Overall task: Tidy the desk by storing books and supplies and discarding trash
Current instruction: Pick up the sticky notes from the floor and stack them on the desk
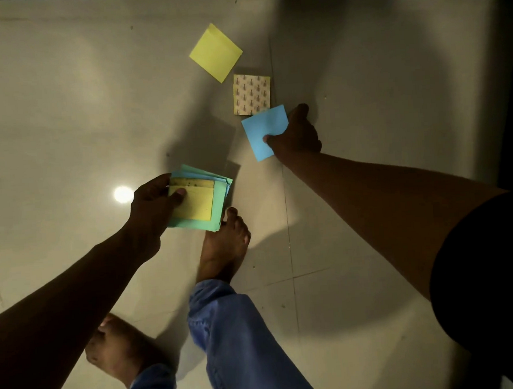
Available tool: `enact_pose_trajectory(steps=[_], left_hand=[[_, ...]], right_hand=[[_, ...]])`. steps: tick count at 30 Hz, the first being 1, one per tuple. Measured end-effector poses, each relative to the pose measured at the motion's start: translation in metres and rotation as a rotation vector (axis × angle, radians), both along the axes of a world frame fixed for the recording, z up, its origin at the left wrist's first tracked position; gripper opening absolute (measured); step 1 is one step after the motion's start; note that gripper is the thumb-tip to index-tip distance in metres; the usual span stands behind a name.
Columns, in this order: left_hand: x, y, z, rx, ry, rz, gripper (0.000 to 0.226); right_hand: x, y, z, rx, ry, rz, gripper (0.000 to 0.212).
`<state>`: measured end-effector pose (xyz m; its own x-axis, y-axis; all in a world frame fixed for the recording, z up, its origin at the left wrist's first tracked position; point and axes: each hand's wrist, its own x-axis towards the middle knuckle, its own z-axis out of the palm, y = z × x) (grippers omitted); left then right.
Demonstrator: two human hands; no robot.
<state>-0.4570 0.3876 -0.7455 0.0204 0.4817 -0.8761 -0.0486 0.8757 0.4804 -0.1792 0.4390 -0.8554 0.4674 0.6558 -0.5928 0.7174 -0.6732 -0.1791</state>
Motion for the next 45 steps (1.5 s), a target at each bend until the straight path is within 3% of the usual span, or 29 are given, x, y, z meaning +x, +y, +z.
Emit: enact_pose_trajectory(steps=[2, 9, 12, 16, 20, 25, 35, 39, 45], left_hand=[[0.007, -0.018, -0.033, 0.011, 0.033, -0.005, 0.032], [0.001, -0.021, -0.021, -0.034, 0.036, -0.064, 0.031], [-0.001, -0.02, -0.01, -0.026, 0.017, -0.07, 0.032], [-0.007, -0.019, 0.01, -0.072, -0.011, -0.03, 0.031], [-0.018, -0.026, 0.019, -0.096, -0.11, -0.033, 0.031], [-0.025, -0.039, 0.019, -0.155, -0.142, 0.078, 0.038], [-0.052, -0.061, 0.01, -0.198, 0.021, 0.326, 0.039], [-0.058, -0.052, 0.008, -0.18, -0.003, 0.383, 0.038], [-0.063, -0.037, 0.006, -0.136, -0.074, 0.414, 0.039]], right_hand=[[0.003, -0.006, 0.006, 0.035, 0.086, -0.066, 0.063], [0.0, -0.027, 0.035, 0.045, 0.374, -0.467, 0.008], [-0.008, -0.048, 0.052, 0.005, 0.528, -0.644, 0.012], [-0.026, -0.071, 0.076, -0.037, 0.731, -0.795, 0.037], [-0.054, -0.09, 0.09, -0.103, 0.888, -0.868, 0.021], [-0.093, -0.116, 0.086, -0.111, 1.019, -0.953, 0.031], [-0.157, -0.142, 0.095, -0.101, 1.094, -1.12, 0.02], [-0.173, -0.139, 0.095, -0.138, 1.125, -1.089, 0.025], [-0.182, -0.121, 0.099, -0.262, 1.17, -0.875, 0.034]])
